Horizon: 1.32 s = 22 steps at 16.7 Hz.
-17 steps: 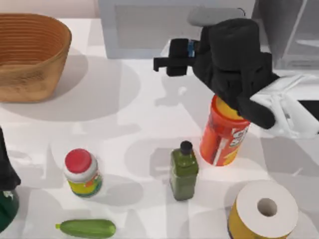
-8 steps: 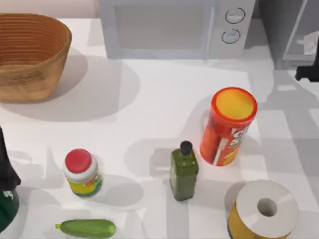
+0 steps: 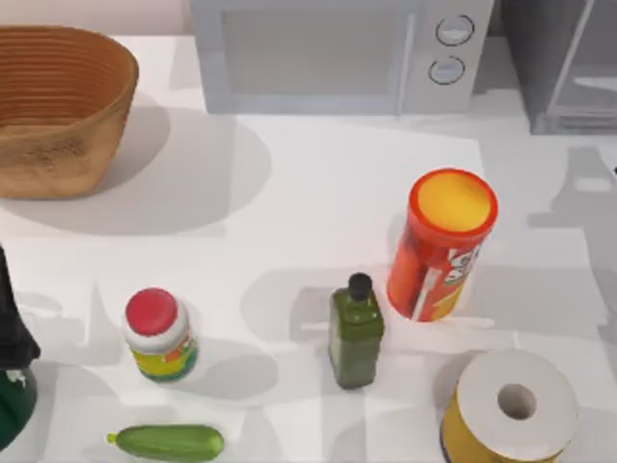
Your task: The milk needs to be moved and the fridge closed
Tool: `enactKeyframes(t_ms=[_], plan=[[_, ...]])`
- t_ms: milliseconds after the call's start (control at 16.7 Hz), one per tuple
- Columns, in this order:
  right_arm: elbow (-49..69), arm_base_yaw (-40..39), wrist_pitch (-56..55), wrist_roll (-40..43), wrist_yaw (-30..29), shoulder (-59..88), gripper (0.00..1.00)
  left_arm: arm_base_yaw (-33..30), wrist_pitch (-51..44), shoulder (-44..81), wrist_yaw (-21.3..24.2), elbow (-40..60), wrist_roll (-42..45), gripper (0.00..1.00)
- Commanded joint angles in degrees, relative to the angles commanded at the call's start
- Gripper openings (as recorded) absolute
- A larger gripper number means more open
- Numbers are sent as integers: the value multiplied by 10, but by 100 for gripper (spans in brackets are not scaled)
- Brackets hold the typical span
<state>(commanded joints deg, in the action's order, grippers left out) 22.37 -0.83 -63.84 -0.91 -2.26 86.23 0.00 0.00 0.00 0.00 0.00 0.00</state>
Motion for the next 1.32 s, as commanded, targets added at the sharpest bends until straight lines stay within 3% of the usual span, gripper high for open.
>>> enactKeyframes(t_ms=[240,480,1080,1320], plan=[[21,2,20,0,1,17,0,0,0,0,0,0,0,100],[126,15,119,6,16,86,0,0,0,0,0,0,0,100],[595,68,594,48,72,310,0,0,0,0,0,0,0,100],[727,95,736,58,83,372,0,0,0,0,0,0,0,100]])
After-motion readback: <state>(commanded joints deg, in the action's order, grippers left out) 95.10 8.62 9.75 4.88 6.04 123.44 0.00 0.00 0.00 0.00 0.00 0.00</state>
